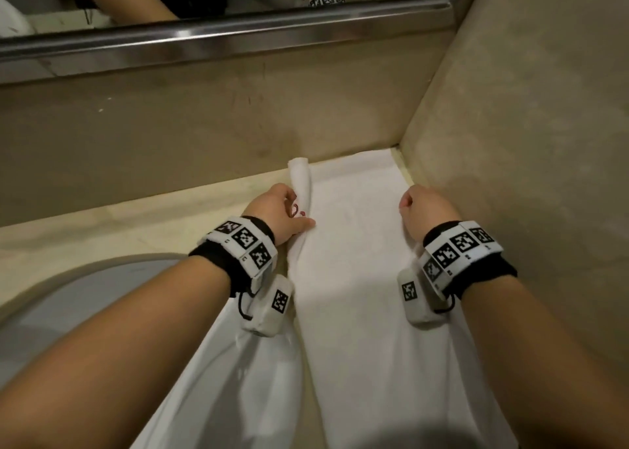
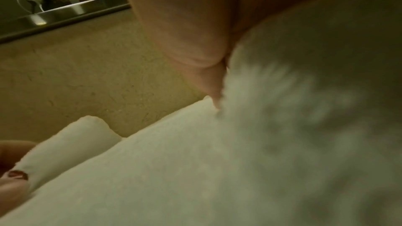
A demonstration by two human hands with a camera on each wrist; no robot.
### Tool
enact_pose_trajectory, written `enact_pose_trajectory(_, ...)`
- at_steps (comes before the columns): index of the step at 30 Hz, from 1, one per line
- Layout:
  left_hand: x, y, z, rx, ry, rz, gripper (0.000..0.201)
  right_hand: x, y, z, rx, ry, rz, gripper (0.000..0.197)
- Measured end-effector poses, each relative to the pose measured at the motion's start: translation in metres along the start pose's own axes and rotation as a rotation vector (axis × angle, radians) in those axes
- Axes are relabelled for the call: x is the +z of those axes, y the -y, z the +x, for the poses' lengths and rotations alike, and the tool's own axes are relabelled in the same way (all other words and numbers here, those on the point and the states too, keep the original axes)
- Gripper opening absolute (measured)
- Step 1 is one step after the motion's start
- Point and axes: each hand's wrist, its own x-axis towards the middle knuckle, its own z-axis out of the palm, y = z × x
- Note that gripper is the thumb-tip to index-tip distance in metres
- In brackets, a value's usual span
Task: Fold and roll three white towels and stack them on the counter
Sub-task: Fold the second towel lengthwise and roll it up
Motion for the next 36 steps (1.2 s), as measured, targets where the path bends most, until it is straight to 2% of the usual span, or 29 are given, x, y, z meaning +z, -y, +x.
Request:
enact_pose_trajectory(2, 0.0, -0.001, 0.003, 0.017, 0.004, 0.089, 0.054, 0.002, -0.004, 0.004, 0.016, 0.002, 0.039, 0.015)
enact_pose_trajectory(4, -0.005, 0.003, 0.005, -0.007, 0.008, 0.075, 0.051, 0.003, -0.008, 0.007, 0.026, -0.016, 0.06, 0.018)
enact_pose_trajectory(9, -0.016, 0.026, 0.001, -0.09, 0.054, -0.352, 0.033, 0.008, -0.01, 0.009, -0.011, -0.036, 0.079, 0.021)
enact_pose_trajectory(15, -0.016, 0.025, 0.005, -0.131, 0.053, -0.406, 0.023, 0.003, -0.008, 0.008, -0.01, 0.007, 0.086, 0.019)
enact_pose_trajectory(19, -0.021, 0.02, 0.011, -0.186, 0.081, -0.468, 0.027, 0.001, -0.006, 0.007, 0.001, 0.035, 0.089, 0.021)
enact_pose_trajectory(21, -0.029, 0.013, 0.019, -0.182, 0.04, -0.424, 0.023, 0.0, -0.004, 0.008, 0.009, 0.039, 0.078, 0.021)
enact_pose_trajectory(24, -0.039, 0.008, 0.031, -0.145, -0.026, -0.17, 0.026, 0.0, -0.005, 0.009, 0.012, 0.061, 0.085, 0.021)
enact_pose_trajectory(27, -0.042, 0.01, 0.037, -0.153, -0.011, -0.184, 0.026, -0.001, -0.004, 0.008, -0.018, 0.034, 0.055, 0.017)
enact_pose_trajectory(30, -0.039, 0.013, 0.029, -0.146, -0.068, -0.219, 0.026, -0.008, -0.002, 0.004, -0.02, 0.036, 0.066, 0.017)
enact_pose_trajectory(33, -0.028, 0.019, 0.008, -0.159, 0.028, -0.509, 0.024, -0.017, -0.007, -0.012, -0.027, 0.029, 0.182, 0.028)
enact_pose_trajectory(34, -0.024, 0.02, 0.001, -0.155, 0.086, -0.516, 0.025, -0.018, -0.01, -0.021, -0.026, 0.028, 0.219, 0.034)
enact_pose_trajectory(36, -0.016, 0.021, -0.006, -0.143, 0.117, -0.415, 0.025, -0.017, -0.017, -0.036, -0.013, 0.046, 0.235, 0.04)
